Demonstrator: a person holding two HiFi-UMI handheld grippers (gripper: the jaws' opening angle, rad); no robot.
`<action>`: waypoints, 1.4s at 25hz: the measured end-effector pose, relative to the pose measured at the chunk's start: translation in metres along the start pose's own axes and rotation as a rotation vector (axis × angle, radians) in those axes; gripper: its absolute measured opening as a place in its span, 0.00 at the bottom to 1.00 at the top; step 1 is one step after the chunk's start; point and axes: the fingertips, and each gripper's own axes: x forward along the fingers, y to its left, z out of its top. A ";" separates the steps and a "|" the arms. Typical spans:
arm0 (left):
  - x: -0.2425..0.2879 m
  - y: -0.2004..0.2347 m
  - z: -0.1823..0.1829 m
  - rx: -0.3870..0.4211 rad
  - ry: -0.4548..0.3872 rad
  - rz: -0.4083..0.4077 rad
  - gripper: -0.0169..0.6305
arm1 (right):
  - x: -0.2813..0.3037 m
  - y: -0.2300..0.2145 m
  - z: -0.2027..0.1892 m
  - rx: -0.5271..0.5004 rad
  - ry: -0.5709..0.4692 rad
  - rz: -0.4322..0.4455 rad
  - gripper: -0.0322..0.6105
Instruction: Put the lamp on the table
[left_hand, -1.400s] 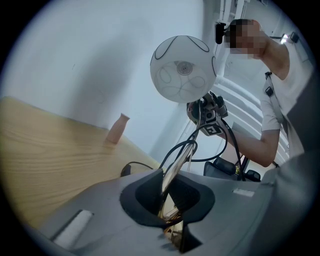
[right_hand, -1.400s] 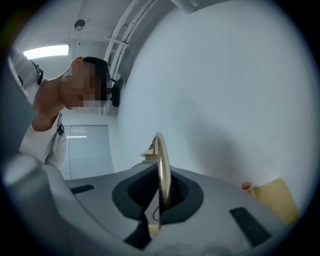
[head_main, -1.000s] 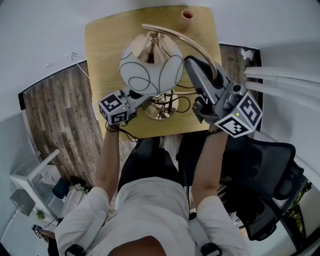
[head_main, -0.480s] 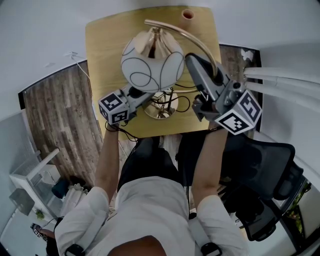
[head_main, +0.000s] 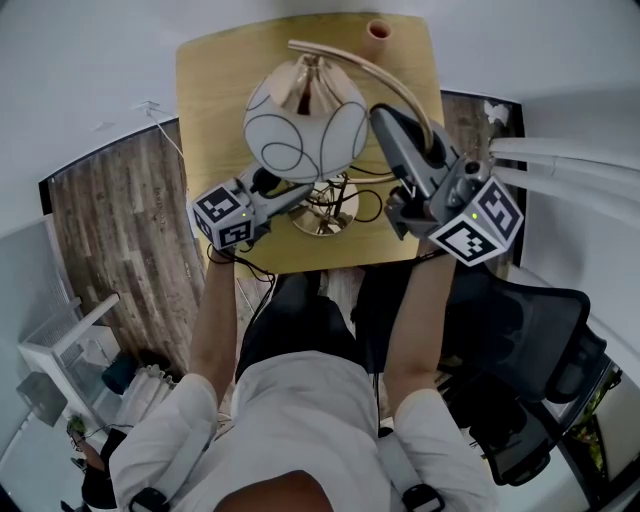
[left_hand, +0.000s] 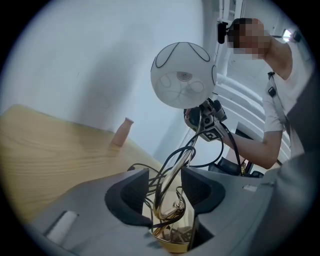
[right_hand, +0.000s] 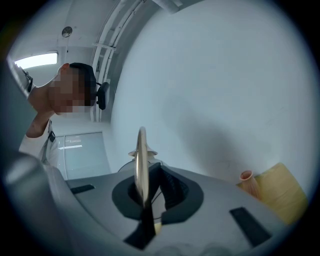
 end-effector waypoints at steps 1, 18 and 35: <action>-0.002 -0.001 0.002 0.004 -0.002 0.003 0.34 | 0.000 0.000 0.000 0.000 0.001 0.001 0.05; -0.031 -0.023 0.037 0.089 -0.088 0.050 0.19 | -0.003 0.003 -0.007 0.006 0.026 -0.005 0.05; -0.060 -0.094 0.086 0.208 -0.198 0.016 0.02 | -0.016 0.023 -0.018 0.007 0.053 0.002 0.05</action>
